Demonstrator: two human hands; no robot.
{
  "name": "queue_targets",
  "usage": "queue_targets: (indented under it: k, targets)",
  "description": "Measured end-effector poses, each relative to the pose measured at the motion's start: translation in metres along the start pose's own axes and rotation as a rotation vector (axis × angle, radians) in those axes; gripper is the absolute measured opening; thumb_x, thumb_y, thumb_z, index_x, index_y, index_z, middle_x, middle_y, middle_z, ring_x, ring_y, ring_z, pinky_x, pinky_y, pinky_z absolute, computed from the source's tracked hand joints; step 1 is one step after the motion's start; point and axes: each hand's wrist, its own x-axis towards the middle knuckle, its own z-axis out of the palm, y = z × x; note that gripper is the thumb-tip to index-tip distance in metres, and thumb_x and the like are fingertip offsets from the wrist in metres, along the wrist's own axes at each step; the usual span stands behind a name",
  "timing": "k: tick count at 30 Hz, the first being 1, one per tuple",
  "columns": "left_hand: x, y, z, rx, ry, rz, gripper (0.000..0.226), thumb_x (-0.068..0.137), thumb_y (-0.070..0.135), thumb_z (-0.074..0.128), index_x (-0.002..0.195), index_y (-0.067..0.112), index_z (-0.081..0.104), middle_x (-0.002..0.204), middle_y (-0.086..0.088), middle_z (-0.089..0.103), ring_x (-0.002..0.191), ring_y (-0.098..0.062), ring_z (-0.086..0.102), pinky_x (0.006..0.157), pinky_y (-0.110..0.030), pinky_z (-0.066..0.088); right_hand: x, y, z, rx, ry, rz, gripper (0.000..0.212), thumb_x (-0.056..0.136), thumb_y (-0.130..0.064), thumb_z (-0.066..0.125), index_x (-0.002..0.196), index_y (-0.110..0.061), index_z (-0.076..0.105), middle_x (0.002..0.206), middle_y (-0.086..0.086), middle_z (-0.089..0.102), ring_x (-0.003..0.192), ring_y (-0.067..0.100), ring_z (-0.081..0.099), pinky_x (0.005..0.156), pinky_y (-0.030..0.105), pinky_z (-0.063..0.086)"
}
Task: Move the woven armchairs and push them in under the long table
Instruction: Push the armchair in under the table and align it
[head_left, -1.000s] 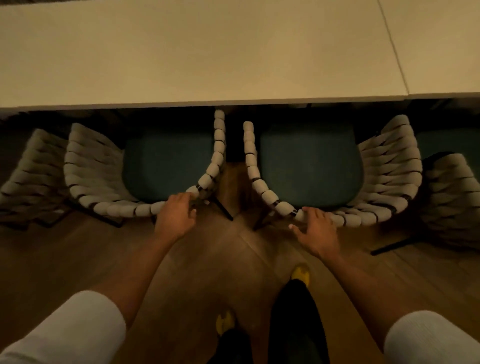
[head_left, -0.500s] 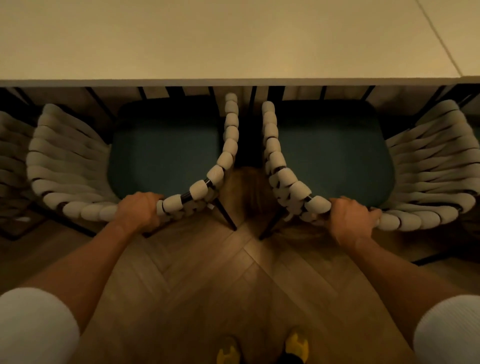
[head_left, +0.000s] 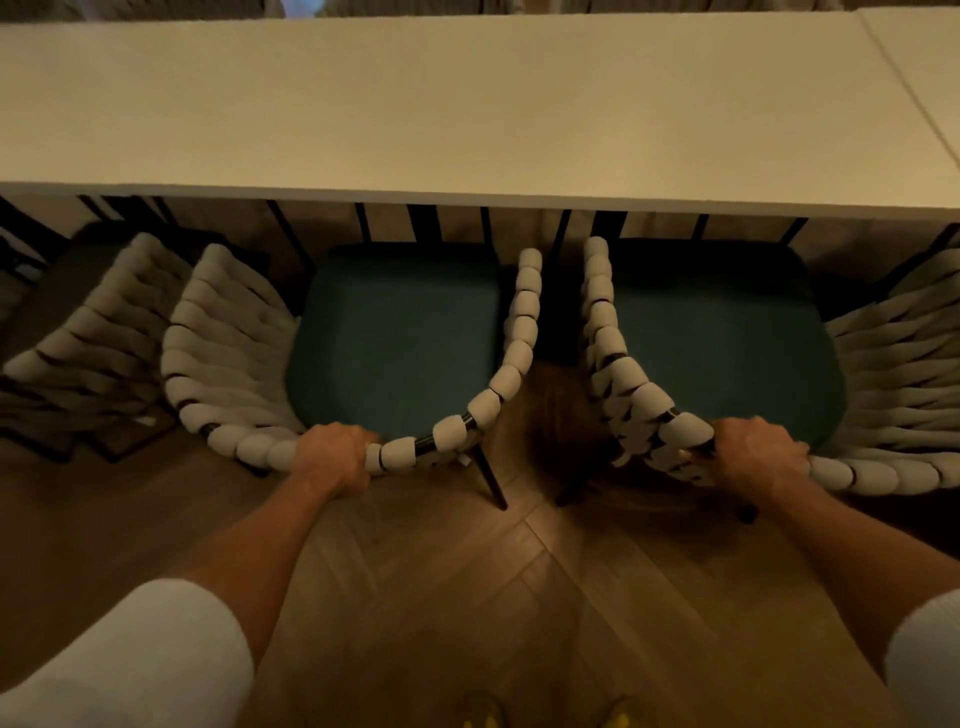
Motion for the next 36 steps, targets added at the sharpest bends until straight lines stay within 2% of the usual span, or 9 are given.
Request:
queue_targets:
  k: [5,10,15,20,24,27,32,36]
  targets:
    - [0.004,-0.002,0.016,-0.033,0.056,0.026,0.019,0.085,0.049,0.066,0.102,0.043,0.061,0.098,0.012,0.069,0.088,-0.012,0.066,0.072,-0.030,0.051,-0.010,0.002,0.007,-0.009,0.002,-0.002,0.038,0.089,-0.067,0.063,0.109,-0.035,0.060,0.092,-0.003,0.061,0.090,0.021,0.060,0.096,0.056,0.047]
    - [0.012,-0.009,0.027,-0.037,0.086,0.057,0.026,0.089,0.047,0.063,0.115,0.048,0.058,0.106,0.012,0.069,0.094,-0.009,0.065,0.080,-0.030,0.053,-0.012,-0.002,0.003,0.006,0.010,-0.002,0.031,0.091,-0.064,0.063,0.099,-0.037,0.052,0.092,-0.004,0.058,0.085,0.020,0.054,0.097,0.054,0.045]
    - [0.009,-0.015,0.020,-0.208,-0.013,0.192,0.041,0.091,0.045,0.067,0.130,0.051,0.054,0.114,0.013,0.070,0.097,-0.007,0.064,0.085,-0.027,0.054,-0.004,0.001,0.006,0.017,0.027,-0.023,0.033,0.090,-0.062,0.065,0.105,-0.034,0.058,0.095,-0.002,0.062,0.087,0.022,0.058,0.095,0.056,0.046]
    - [0.001,-0.016,0.013,-0.231,-0.050,0.238,0.043,0.089,0.041,0.070,0.129,0.047,0.056,0.116,0.012,0.070,0.100,-0.008,0.063,0.088,-0.027,0.050,-0.005,0.006,0.008,-0.029,-0.020,-0.048,0.040,0.086,-0.062,0.069,0.107,-0.029,0.063,0.087,-0.003,0.062,0.084,0.020,0.063,0.085,0.049,0.059]
    - [-0.008,-0.019,0.014,-0.165,-0.047,0.286,0.042,0.093,0.040,0.064,0.132,0.050,0.052,0.120,0.012,0.068,0.102,-0.007,0.063,0.082,-0.021,0.042,-0.019,0.006,0.019,-0.046,-0.048,-0.022,0.038,0.083,-0.062,0.072,0.098,-0.030,0.060,0.085,-0.003,0.060,0.081,0.018,0.062,0.084,0.046,0.059]
    - [-0.008,-0.021,0.008,-0.145,-0.059,0.273,0.046,0.093,0.037,0.063,0.135,0.051,0.048,0.124,0.011,0.066,0.107,-0.010,0.063,0.087,-0.024,0.046,-0.019,0.004,0.023,-0.007,-0.049,-0.022,0.040,0.083,-0.062,0.073,0.105,-0.031,0.061,0.090,-0.004,0.063,0.084,0.019,0.063,0.087,0.049,0.057]
    - [0.011,-0.026,-0.017,-0.126,-0.066,0.241,0.048,0.090,0.033,0.070,0.133,0.045,0.054,0.122,0.008,0.069,0.107,-0.012,0.064,0.088,-0.028,0.049,-0.012,0.006,0.021,0.028,-0.032,-0.065,0.038,0.086,-0.059,0.072,0.108,-0.031,0.060,0.094,-0.003,0.064,0.086,0.019,0.063,0.087,0.049,0.057]
    - [0.030,-0.022,-0.024,-0.113,-0.089,0.205,0.051,0.088,0.026,0.073,0.133,0.043,0.055,0.115,0.010,0.067,0.092,-0.007,0.056,0.079,-0.023,0.047,0.002,0.002,0.006,0.026,-0.030,-0.123,0.034,0.089,-0.057,0.068,0.099,-0.028,0.053,0.096,0.000,0.063,0.088,0.020,0.063,0.086,0.046,0.059]
